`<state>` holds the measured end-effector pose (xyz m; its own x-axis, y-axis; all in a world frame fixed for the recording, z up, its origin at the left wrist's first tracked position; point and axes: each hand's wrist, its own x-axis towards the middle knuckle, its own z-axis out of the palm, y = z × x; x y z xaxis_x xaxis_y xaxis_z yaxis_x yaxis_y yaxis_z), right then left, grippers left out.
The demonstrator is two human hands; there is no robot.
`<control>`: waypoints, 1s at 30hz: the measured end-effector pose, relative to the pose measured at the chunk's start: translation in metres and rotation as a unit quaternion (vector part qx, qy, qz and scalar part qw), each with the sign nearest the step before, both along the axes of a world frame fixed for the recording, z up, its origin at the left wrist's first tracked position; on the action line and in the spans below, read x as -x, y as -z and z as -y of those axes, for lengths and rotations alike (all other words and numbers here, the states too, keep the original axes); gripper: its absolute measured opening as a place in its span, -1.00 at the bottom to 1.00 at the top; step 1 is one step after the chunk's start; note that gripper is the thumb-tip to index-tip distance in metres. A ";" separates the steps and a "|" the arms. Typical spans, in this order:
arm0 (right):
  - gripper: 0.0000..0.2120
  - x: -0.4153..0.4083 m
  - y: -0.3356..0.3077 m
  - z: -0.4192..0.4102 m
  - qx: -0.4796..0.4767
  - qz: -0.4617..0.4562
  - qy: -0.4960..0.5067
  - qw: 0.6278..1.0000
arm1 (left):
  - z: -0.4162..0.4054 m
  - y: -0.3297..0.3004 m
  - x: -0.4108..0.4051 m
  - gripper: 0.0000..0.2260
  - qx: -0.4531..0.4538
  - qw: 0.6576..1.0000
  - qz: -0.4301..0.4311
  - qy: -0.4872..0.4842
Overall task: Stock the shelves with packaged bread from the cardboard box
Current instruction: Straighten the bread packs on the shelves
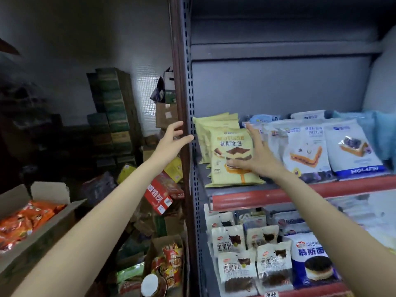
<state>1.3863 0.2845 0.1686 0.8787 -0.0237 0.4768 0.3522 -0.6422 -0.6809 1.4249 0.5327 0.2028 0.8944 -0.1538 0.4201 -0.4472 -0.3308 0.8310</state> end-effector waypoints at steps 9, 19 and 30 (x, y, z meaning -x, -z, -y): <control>-0.03 -0.032 0.005 0.007 0.009 0.061 -0.038 0.997 | 0.015 0.004 -0.039 -0.44 0.054 0.995 -0.073 0.028; -0.05 -0.055 0.005 0.007 -0.010 0.019 -0.090 0.996 | 0.046 -0.005 -0.056 0.03 -0.040 0.992 -0.093 0.079; -0.03 -0.074 0.005 -0.024 -0.026 -0.008 -0.112 0.993 | 0.047 0.001 -0.099 0.14 0.076 0.980 -0.095 0.158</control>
